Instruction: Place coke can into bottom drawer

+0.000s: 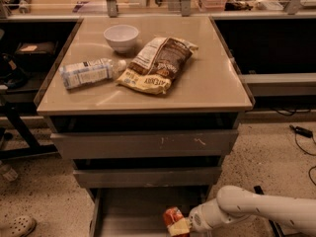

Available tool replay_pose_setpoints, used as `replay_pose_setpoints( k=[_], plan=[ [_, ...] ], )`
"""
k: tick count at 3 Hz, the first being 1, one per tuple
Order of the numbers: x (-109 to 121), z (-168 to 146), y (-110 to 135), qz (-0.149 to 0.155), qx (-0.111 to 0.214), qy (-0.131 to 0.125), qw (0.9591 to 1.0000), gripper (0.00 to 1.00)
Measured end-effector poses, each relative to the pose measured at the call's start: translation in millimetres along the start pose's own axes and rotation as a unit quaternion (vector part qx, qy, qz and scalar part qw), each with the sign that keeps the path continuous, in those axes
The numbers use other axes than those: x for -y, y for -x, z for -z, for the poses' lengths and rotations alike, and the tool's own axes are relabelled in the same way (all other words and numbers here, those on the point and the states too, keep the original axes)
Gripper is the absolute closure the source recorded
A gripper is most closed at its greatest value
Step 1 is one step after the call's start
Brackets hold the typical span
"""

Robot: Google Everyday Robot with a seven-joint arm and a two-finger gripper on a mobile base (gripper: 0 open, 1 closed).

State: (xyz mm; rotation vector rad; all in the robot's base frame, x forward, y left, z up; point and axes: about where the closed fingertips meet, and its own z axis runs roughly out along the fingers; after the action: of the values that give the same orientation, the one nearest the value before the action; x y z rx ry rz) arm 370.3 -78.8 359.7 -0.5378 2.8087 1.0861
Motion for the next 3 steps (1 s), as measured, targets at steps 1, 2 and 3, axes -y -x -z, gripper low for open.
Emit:
replay_pose_setpoints(
  k=[1, 2, 3],
  plan=[
    [10, -36, 1, -0.017, 0.008, 0.014, 0.9997, 1.0],
    [40, -97, 16, -0.046, 0.023, 0.03, 0.9982, 1.0],
    [65, -139, 27, -0.069, 0.03, 0.039, 0.9964, 1.0]
  ],
)
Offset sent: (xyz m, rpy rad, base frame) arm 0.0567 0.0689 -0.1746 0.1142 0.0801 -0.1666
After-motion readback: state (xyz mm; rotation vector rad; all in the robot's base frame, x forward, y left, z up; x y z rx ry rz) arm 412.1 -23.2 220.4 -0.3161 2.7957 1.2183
